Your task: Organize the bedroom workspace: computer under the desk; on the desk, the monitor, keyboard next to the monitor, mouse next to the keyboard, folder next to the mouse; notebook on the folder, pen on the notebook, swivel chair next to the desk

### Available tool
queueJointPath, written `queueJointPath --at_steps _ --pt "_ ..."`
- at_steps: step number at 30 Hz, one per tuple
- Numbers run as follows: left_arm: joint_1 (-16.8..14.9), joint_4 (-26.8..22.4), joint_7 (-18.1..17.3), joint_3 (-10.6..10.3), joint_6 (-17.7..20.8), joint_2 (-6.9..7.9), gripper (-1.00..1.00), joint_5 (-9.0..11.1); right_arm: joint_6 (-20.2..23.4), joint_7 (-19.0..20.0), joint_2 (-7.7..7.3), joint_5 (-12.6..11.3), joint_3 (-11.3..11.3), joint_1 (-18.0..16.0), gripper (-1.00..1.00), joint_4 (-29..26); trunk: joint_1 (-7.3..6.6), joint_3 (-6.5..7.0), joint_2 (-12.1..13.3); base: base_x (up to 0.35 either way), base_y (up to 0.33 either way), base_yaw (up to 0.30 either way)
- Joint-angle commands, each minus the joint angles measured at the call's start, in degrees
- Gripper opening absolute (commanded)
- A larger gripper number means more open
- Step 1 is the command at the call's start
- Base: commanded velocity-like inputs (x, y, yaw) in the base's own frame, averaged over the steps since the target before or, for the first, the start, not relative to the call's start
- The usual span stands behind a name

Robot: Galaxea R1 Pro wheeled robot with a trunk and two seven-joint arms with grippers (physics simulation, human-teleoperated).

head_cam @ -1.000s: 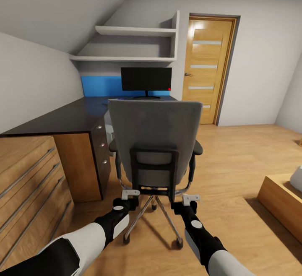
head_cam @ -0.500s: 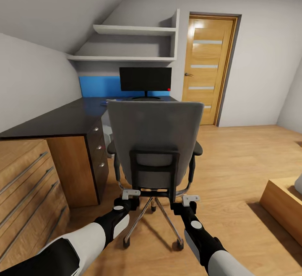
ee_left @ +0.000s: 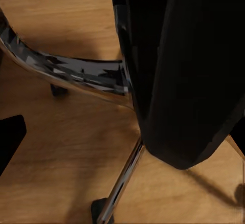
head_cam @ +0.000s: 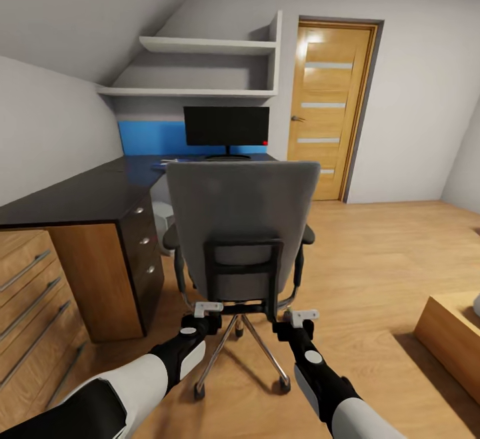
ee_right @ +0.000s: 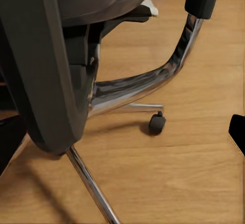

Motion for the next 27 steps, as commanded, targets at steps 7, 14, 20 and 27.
queueJointPath --at_steps 7,14,20,27 --pt "0.0 0.1 -0.3 -0.4 -0.2 -0.01 1.00 0.5 -0.1 -0.6 -0.01 0.6 0.1 0.0 1.00 0.0 0.01 -0.06 0.0 0.242 -0.077 0.000" --pt "0.0 0.1 -0.3 -0.4 -0.2 -0.01 1.00 0.5 -0.1 -0.6 0.05 0.6 0.1 0.0 1.00 0.0 0.01 -0.06 0.0 0.290 -0.007 0.000" --pt "0.0 0.1 -0.4 -0.4 -0.2 -0.01 1.00 0.5 -0.5 -0.6 0.07 0.6 0.1 0.0 1.00 0.1 0.01 -0.06 0.0 0.323 0.000 0.000" --pt "0.0 0.2 -0.4 -0.4 -0.2 -0.01 1.00 0.5 -1.6 -0.7 0.14 0.5 0.1 0.0 1.00 0.2 0.01 -0.19 0.0 0.328 0.000 0.041"
